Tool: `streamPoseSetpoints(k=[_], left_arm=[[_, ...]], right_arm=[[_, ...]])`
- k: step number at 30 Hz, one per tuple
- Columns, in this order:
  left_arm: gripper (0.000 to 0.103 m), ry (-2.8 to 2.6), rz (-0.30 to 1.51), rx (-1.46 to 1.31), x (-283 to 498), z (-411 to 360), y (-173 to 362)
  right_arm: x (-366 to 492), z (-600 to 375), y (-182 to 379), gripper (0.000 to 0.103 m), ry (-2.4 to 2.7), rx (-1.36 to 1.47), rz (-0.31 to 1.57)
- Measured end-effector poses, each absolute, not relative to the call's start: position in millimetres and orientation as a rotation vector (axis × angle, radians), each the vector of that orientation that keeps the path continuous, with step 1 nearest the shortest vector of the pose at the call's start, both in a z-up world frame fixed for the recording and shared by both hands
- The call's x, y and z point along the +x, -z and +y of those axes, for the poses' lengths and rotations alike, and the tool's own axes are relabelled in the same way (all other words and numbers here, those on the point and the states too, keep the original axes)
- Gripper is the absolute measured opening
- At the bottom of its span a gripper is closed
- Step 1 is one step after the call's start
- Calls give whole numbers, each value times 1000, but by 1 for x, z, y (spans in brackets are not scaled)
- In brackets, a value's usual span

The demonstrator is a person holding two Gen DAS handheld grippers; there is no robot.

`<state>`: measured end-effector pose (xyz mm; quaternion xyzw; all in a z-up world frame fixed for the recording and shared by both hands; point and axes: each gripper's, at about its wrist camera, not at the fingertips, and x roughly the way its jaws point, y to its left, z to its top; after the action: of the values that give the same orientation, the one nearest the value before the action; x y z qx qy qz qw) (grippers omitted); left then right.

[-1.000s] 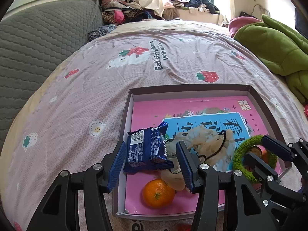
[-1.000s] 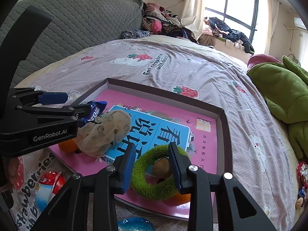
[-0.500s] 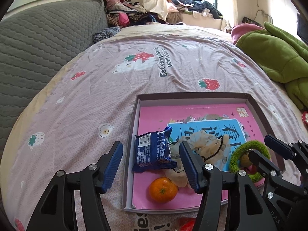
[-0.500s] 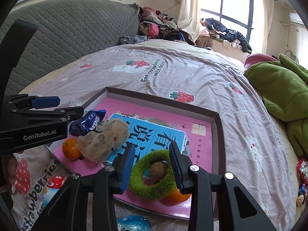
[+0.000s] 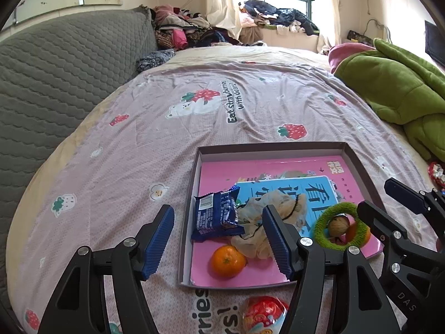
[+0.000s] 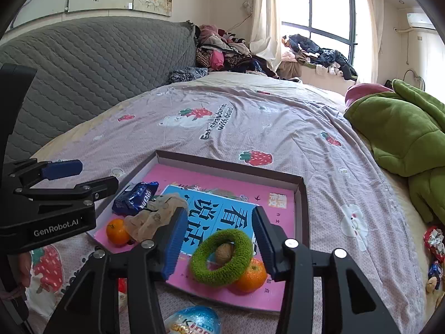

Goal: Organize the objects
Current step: 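Open the left gripper on the packet while the right opens over the green ring, then pull both open grippers back from the tray toward the two chocolate eggs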

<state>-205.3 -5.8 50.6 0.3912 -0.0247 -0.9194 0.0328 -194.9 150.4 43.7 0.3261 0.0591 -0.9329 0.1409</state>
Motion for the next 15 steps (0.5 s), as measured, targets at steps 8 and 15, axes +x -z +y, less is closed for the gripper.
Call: streamPoseSetpoints(k=[8,15], left_arm=[[73,2851,-71,1180,-184,-2,-66],[73,2877,-83,1123,-163,1,-84]], right_arm=[[-178,154,-65,56,2723,890,148],[-159,158,-86,57,2739,837,126]])
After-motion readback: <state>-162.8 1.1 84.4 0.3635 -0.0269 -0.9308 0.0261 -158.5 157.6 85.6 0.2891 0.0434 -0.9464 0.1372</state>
